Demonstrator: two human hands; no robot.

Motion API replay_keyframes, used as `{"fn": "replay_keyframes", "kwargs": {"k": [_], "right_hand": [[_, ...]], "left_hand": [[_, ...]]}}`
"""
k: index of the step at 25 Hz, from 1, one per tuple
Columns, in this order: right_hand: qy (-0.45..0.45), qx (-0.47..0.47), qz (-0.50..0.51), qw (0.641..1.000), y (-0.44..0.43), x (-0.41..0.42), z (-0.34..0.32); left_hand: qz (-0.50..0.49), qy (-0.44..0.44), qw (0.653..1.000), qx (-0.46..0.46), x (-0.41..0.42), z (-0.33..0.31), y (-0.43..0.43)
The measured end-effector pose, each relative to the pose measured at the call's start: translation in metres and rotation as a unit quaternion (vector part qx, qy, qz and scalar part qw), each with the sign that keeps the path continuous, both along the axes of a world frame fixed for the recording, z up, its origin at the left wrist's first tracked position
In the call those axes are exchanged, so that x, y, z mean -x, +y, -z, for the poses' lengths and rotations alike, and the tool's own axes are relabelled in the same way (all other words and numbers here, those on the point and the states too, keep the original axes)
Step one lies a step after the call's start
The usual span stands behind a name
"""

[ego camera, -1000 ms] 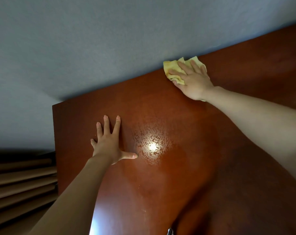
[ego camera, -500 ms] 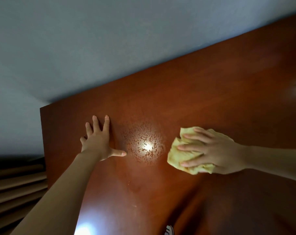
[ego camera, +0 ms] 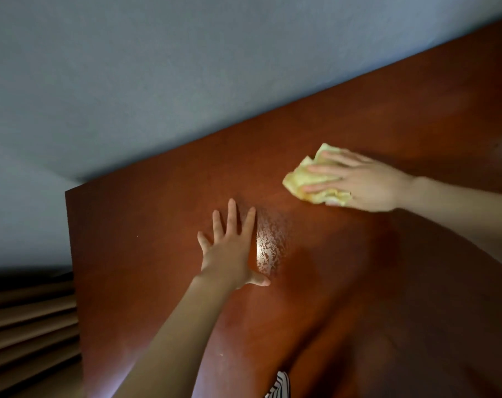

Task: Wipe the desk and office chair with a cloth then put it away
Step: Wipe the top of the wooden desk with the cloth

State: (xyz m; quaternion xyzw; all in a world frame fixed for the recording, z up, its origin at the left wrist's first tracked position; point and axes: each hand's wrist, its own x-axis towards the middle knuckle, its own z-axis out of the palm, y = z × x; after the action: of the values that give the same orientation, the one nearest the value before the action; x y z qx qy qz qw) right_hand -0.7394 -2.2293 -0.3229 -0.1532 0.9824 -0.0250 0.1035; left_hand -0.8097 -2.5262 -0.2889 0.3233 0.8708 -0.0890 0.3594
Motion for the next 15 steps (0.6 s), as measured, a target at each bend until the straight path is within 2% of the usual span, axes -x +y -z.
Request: {"fn": "replay_keyframes", "kwargs": {"k": [2,5,8,10,15], "right_hand": [[-0.020,0.020,0.116,0.993,0.027,0.024,0.000],[-0.041,0.011,0.272,0.961,0.052,0.037,0.009],[-0.043,0.040,0.358,0.932,0.041,0.038,0.012],[-0.048,0.042,0.341,0.938,0.024,0.027,0.014],[-0.060,0.061,0.218,0.972,-0.009,-0.051,0.010]], "left_hand": [[-0.001,-0.010,1.000,0.016,-0.005,0.004,-0.002],[-0.004,-0.009,1.000,0.020,-0.003,0.007,-0.006],[0.002,0.009,1.000,0.025,-0.004,0.008,-0.009],[0.005,0.028,0.999,0.019,-0.008,0.008,-0.009],[0.009,0.024,1.000,0.007,-0.036,0.010,-0.018]]}}
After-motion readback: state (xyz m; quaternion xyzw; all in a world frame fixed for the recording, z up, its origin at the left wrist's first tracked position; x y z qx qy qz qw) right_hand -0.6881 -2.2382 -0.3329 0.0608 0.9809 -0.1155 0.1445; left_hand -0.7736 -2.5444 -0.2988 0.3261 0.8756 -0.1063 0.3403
